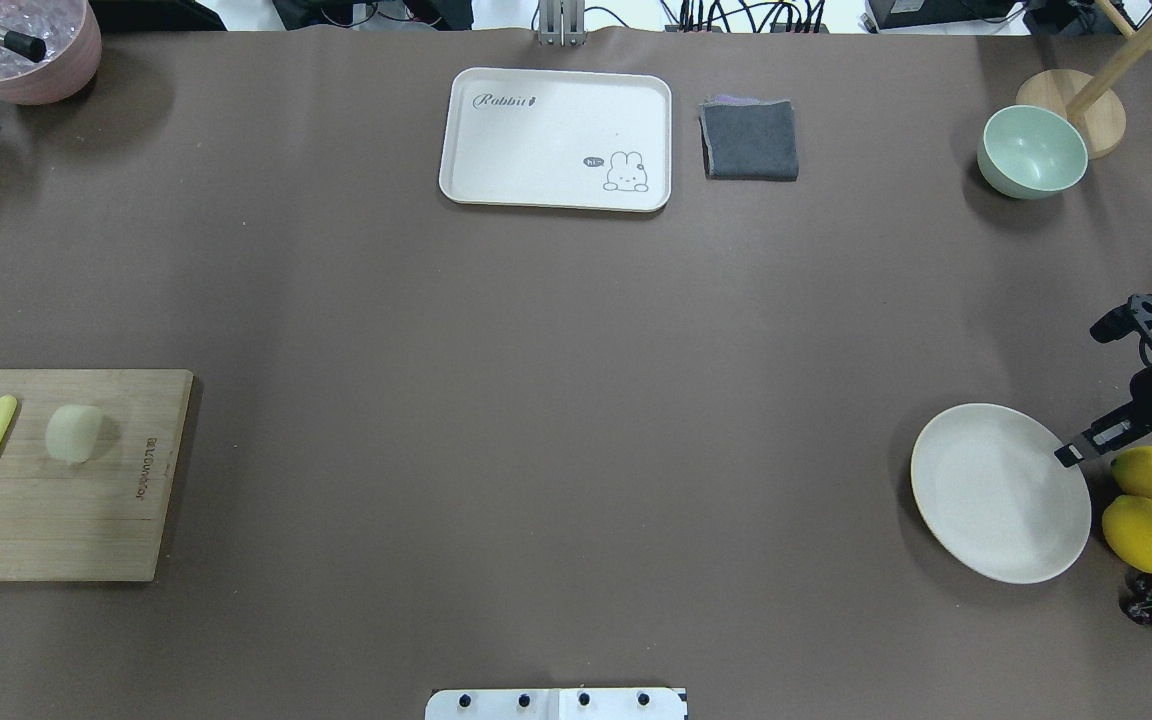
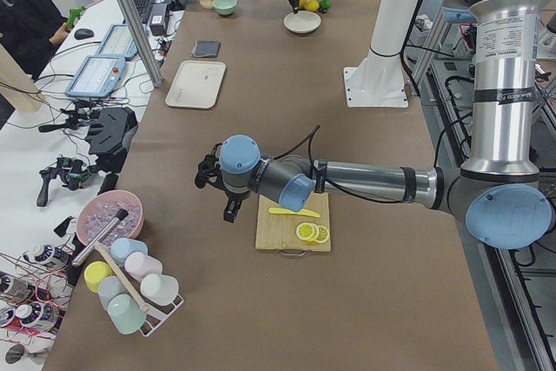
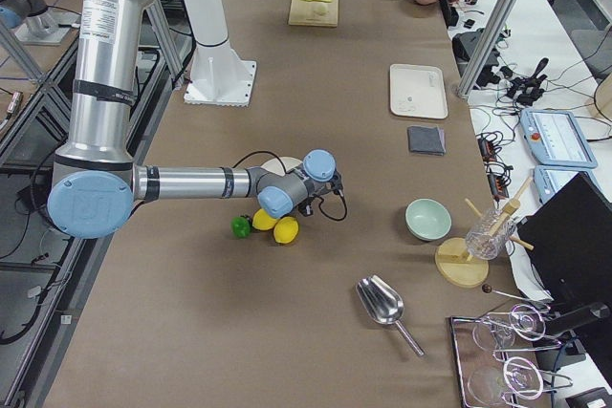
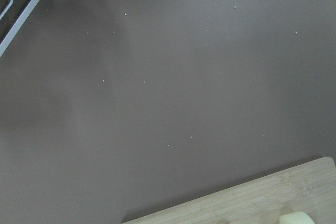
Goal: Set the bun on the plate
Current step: 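Move the right gripper down to the rim of the white plate, then drag the white plate to center with right gripper while left arm reaches for bun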
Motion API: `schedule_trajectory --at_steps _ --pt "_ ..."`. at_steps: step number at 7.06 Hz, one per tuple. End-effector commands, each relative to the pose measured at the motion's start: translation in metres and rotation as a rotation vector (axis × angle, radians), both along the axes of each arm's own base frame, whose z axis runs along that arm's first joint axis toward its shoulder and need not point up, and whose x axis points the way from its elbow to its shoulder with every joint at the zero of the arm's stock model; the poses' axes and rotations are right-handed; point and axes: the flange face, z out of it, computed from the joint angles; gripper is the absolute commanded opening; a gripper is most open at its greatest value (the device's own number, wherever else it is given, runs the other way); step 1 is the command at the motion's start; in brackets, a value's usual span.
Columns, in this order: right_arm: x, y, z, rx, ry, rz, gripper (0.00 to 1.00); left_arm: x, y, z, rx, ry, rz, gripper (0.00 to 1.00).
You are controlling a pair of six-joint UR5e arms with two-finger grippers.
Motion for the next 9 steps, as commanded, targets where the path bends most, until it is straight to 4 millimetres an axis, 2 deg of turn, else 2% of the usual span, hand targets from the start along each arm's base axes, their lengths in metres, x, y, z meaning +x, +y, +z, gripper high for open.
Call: schedule_trajectory --at_steps 1,2,3,4,5,6,7,9 --pt "-0.001 -0.001 -0.008 0.006 -0.01 0.002 0.0 0.003 0.0 0.0 0.0 0.002 0.006 0.98" --pt "-0.008 -0.007 -0.018 -0.003 -0.031 -0.002 0.0 0.007 0.0 -0.001 0.001 0.002 0.014 0.98" --pt "-0.032 -0.039 -0.062 -0.059 -0.074 0.05 0.0 0.01 0.0 -0.001 0.001 0.002 0.02 0.98" --pt "-0.062 -0.071 -0.118 -0.147 -0.104 0.135 0.0 0.011 0.0 -0.001 0.001 0.002 0.023 0.98" --pt "-0.107 -0.079 -0.169 -0.21 -0.127 0.153 0.0 0.015 0.0 -0.001 0.005 -0.002 0.031 0.98" --pt "-0.171 -0.069 -0.211 -0.241 -0.109 0.202 0.0 0.023 0.0 -0.001 0.002 -0.003 0.045 0.98" --pt "-0.225 -0.054 -0.247 -0.235 -0.108 0.232 0.0 0.037 -0.004 -0.008 -0.03 0.003 0.039 0.98" --pt "-0.298 -0.04 -0.3 -0.27 -0.119 0.291 0.0 0.052 -0.007 -0.018 -0.069 0.018 0.023 0.98"
